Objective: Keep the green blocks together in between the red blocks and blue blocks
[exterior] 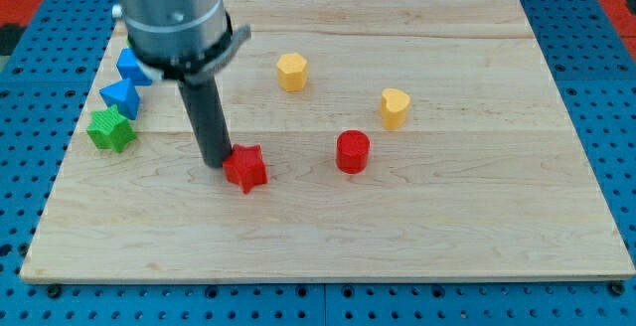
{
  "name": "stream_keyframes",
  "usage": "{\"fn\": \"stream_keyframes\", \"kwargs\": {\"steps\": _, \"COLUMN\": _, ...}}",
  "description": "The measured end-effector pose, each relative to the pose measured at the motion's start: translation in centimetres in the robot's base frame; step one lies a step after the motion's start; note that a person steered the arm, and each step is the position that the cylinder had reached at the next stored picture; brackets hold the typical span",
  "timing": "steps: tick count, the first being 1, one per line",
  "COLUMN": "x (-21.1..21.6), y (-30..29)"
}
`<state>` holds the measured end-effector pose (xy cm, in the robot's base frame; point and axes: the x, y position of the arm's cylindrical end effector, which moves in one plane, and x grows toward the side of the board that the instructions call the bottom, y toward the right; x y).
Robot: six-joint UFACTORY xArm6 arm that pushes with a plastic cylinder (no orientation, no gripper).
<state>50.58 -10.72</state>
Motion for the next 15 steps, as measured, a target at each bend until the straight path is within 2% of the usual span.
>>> {"fn": "stream_keyframes", "kwargs": {"steps": 1, "x": 2.6, "y": 4.9}}
{"fn": "stream_keyframes", "kwargs": {"steps": 2, "x": 2.8, "y": 7.9}}
{"fn": "stream_keyframes", "kwargs": {"steps": 3, "x": 4.2, "y": 7.2}}
{"fn": "stream_keyframes", "kwargs": {"steps": 5, "x": 4.2, "y": -4.9}}
{"fn": "stream_keyframes", "kwargs": {"steps": 6, "x": 0.9, "y": -13.1}}
{"fn": "stream_keyframes", "kwargs": {"steps": 7, "x": -3.1, "y": -19.0}}
{"fn": "stream_keyframes", "kwargs": {"steps": 8, "x": -4.8, "y": -19.7}}
{"fn": "stream_keyframes", "kwargs": {"steps": 9, "x": -4.6, "y": -17.4}}
{"fn": "stream_keyframes", "kwargs": {"steps": 11, "x": -6.6, "y": -17.7}}
{"fn": "stream_keyframes", "kwargs": {"steps": 12, "x": -5.4, "y": -14.9}}
{"fn": "stream_keyframes", "kwargs": {"steps": 13, "x": -3.6, "y": -8.8}}
{"fn": "stream_keyframes", "kwargs": {"steps": 15, "x": -3.2, "y": -4.2}}
